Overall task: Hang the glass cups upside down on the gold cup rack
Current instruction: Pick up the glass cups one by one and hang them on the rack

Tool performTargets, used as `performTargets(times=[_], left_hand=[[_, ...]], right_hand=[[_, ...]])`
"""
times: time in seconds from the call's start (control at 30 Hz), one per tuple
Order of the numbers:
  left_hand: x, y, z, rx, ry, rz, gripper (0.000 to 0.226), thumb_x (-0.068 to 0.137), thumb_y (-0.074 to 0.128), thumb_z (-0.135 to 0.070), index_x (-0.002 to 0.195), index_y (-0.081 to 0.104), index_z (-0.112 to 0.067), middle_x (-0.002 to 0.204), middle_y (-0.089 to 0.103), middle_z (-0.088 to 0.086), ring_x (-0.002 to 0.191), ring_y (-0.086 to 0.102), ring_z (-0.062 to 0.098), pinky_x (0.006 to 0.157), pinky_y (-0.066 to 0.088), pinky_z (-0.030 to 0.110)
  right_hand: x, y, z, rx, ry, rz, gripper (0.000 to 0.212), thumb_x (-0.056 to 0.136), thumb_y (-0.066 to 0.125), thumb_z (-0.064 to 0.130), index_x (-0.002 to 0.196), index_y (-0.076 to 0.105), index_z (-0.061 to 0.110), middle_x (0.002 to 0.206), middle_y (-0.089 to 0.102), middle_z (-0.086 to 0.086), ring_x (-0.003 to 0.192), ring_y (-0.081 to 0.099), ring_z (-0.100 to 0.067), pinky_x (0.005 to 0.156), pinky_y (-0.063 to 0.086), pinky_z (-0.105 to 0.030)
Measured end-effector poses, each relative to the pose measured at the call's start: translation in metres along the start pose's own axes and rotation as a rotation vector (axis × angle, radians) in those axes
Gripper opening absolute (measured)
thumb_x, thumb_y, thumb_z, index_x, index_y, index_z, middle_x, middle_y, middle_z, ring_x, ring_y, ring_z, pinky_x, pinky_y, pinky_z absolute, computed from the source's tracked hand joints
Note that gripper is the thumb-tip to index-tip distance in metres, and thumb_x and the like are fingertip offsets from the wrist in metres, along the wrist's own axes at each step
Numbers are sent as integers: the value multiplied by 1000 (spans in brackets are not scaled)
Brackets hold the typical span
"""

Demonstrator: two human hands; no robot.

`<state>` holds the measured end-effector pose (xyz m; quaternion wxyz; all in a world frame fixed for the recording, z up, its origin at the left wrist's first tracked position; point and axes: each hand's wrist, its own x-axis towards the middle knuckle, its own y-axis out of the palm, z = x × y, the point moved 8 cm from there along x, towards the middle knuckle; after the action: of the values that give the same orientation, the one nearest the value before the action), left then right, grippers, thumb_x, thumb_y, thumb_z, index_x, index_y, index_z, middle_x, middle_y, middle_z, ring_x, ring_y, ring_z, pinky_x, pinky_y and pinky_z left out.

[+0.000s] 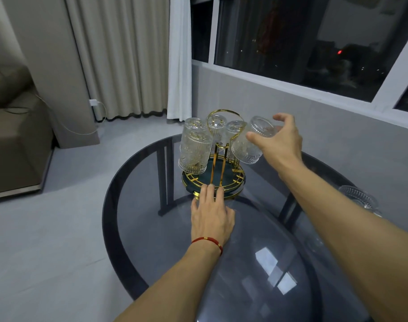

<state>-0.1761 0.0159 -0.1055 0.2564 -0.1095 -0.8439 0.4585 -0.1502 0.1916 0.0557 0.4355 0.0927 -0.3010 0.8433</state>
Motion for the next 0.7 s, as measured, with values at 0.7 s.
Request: performTargets(times=[0.7], left_hand=[[2, 0, 1, 25, -1, -5, 54, 95, 50, -26, 147, 41, -17, 155, 38, 8, 149, 24, 27, 118, 31, 52]], right_hand=[[-28, 41, -15, -284, -206, 263, 88, 96, 74, 33, 165, 21, 19, 170, 33, -11, 153, 39, -30, 117, 38, -47]])
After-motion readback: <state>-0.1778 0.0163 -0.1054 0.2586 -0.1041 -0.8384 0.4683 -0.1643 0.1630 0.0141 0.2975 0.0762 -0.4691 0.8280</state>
